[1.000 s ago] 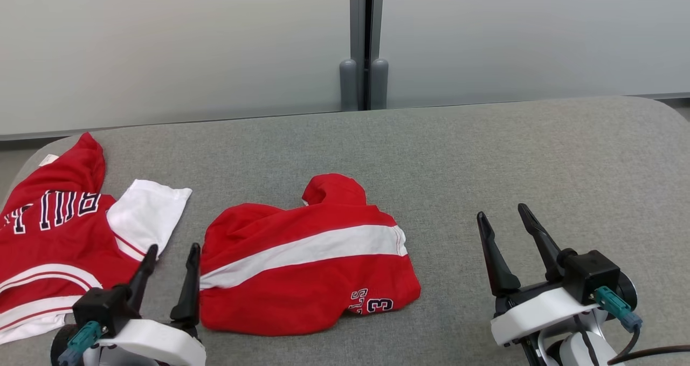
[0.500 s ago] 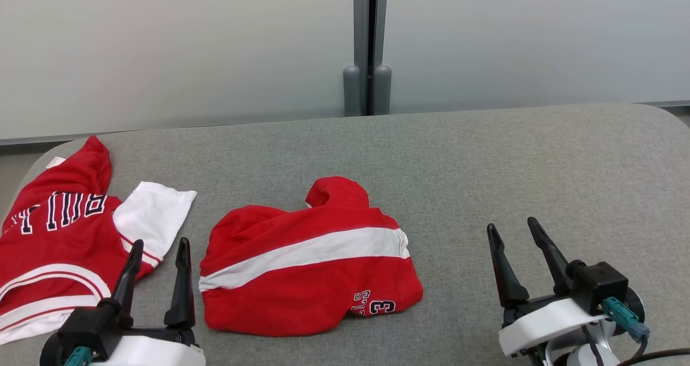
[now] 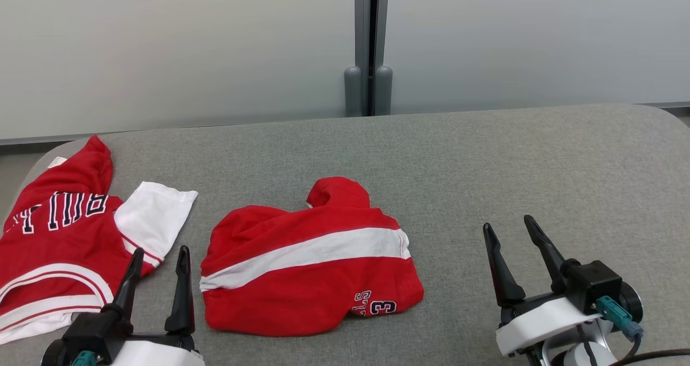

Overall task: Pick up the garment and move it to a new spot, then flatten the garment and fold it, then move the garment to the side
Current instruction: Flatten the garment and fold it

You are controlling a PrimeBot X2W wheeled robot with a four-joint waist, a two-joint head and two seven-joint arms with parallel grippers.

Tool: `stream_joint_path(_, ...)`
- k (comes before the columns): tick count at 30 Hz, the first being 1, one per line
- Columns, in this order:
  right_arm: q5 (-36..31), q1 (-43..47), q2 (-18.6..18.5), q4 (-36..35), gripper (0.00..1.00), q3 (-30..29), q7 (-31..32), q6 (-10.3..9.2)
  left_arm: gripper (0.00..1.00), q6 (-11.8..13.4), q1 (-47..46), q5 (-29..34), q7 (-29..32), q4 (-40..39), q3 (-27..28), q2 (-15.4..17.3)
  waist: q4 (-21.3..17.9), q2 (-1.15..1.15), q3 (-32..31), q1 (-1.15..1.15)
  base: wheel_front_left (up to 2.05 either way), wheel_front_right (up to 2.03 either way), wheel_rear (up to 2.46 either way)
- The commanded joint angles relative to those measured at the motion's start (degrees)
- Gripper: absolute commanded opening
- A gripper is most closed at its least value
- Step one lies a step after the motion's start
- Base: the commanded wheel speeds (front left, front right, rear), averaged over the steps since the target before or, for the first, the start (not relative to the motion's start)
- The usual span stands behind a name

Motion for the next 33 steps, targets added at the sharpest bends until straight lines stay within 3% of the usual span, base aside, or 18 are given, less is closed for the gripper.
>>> stream_joint_path(1,-0.3,-0.4,-0.1,0.1,1.0,0.1,-0.3,0.09,1.0,-0.4,0.0,0.4,-0.1,0.4,0.4,0.0,0.1,0.0,0.0,0.0,0.0,0.0,0.0)
stream_joint_path(5,0.1,-1.8,-0.6,2.0,1.0,2.9,-0.3,0.09,1.0,-1.5,-0.4,-1.4,0.6,1.9,0.3,-0.5,0.2,0.0,0.5,0.0,0.0,0.0,0.0)
stream_joint_path(16,9.4,-13.9,-3.5,18.1,1.0,12.8,10.6,0.04,1.0,-5.5,-7.6,-6.5,19.3,7.5,-2.7,2.4,3.7,0.0,4.8,0.0,0.0,0.0,0.0)
stream_joint_path(21,14.6,-19.0,-3.6,23.6,1.0,16.4,13.5,0.04,1.0,-7.5,-12.4,-7.5,24.6,10.3,-4.7,3.3,5.6,0.0,7.3,0.0,0.0,0.0,0.0)
stream_joint_path(33,22.5,-24.5,-3.3,29.0,1.0,25.2,16.6,0.04,1.0,-10.6,-21.0,-10.7,29.7,19.8,-10.6,3.4,7.1,0.0,10.9,0.0,0.0,0.0,0.0)
